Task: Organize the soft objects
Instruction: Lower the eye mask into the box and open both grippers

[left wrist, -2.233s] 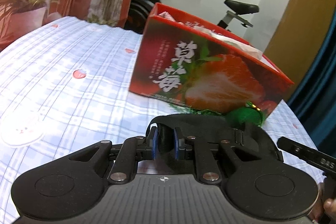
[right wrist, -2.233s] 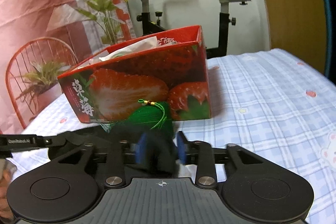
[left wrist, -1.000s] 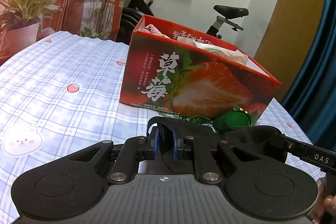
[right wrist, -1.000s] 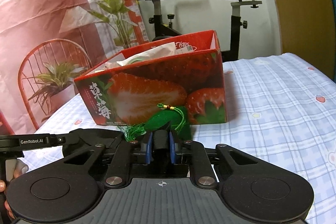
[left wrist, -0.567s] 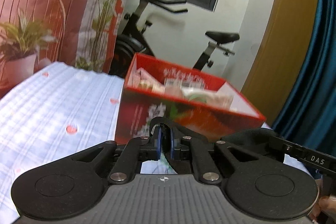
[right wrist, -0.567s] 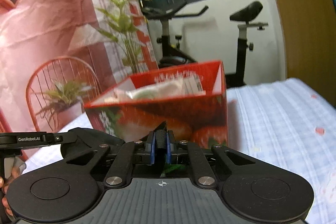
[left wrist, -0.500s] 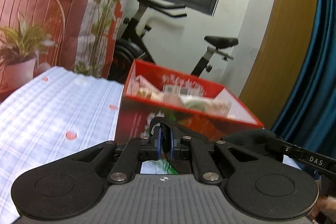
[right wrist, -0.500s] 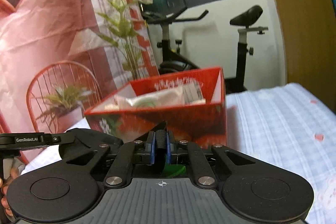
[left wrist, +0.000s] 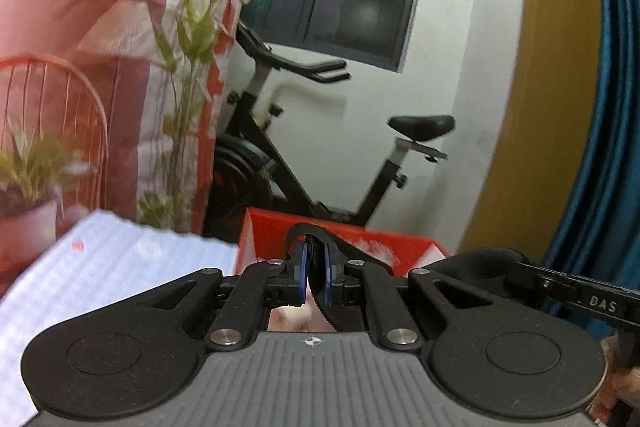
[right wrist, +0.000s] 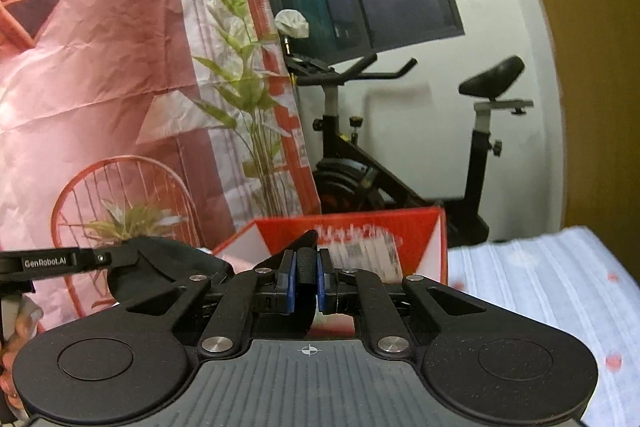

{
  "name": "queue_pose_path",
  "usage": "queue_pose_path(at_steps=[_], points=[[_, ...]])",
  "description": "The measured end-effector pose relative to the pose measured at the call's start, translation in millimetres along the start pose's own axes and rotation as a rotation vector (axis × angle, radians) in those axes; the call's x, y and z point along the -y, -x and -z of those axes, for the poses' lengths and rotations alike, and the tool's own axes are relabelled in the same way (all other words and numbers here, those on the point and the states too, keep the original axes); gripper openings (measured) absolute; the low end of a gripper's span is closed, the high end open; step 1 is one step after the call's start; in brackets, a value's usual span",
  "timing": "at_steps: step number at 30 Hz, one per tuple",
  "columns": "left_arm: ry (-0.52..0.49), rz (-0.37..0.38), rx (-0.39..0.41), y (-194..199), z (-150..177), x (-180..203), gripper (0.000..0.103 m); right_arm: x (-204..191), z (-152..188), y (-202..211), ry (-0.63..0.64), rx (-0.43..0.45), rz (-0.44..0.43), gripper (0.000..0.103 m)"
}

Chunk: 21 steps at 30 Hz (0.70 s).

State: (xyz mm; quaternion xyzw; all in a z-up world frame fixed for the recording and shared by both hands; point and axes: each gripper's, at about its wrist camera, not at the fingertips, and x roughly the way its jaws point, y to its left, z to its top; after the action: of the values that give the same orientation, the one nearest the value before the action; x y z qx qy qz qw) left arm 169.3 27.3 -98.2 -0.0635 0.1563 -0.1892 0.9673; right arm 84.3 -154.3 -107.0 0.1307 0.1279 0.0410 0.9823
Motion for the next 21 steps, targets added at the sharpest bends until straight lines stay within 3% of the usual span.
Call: queue_pose_path(at_steps=[10,14,21], points=[[-0.016,-0.041,-0.078,-73.2,-34.6,-2.8,0.009,4.3,-44.0,-89.1,0.100,-0.054,0.043,0.009],[0.005,-0.060,-0.138,-100.4,-34.7,-9.3,0.009,10.0,-44.7,-124.9,0.139,-0.113,0.072,0.009],[-0.047,-0.062,-0.210,-131.9,-22.4,-5.6,0.009,14.2,-31.7,-172.1,0.173,-0.220,0.107,0.009]])
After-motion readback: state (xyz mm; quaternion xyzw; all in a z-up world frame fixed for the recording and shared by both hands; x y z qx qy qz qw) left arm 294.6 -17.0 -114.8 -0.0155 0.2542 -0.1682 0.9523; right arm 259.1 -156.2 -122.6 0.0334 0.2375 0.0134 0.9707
